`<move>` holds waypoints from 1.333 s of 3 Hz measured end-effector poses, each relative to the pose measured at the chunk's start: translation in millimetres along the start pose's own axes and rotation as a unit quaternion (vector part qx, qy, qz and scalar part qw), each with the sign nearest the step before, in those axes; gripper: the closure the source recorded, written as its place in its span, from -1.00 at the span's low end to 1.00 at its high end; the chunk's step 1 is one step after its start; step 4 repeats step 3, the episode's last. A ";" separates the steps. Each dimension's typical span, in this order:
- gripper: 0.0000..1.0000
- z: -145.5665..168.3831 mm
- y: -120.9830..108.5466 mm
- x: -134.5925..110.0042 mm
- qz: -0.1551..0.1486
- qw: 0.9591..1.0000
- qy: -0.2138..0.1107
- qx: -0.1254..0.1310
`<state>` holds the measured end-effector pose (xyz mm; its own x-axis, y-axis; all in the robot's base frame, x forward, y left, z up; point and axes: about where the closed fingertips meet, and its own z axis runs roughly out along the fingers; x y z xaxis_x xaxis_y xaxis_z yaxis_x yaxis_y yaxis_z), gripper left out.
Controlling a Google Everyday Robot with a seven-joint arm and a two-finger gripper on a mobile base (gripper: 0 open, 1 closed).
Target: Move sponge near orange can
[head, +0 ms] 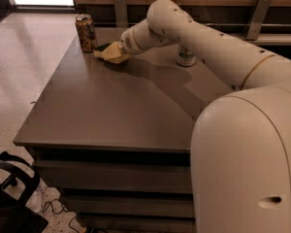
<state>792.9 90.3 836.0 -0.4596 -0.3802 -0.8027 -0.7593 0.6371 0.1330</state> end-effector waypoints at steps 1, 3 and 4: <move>-0.74 2.7 1.6 0.9 0.000 1.000 0.001 -0.002; -1.00 5.4 3.2 1.9 0.000 1.000 0.003 -0.004; -1.00 5.4 3.2 1.9 0.000 1.000 0.003 -0.004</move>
Offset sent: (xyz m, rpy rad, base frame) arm -0.0004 0.0022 -0.0019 -0.0003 0.0027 0.0031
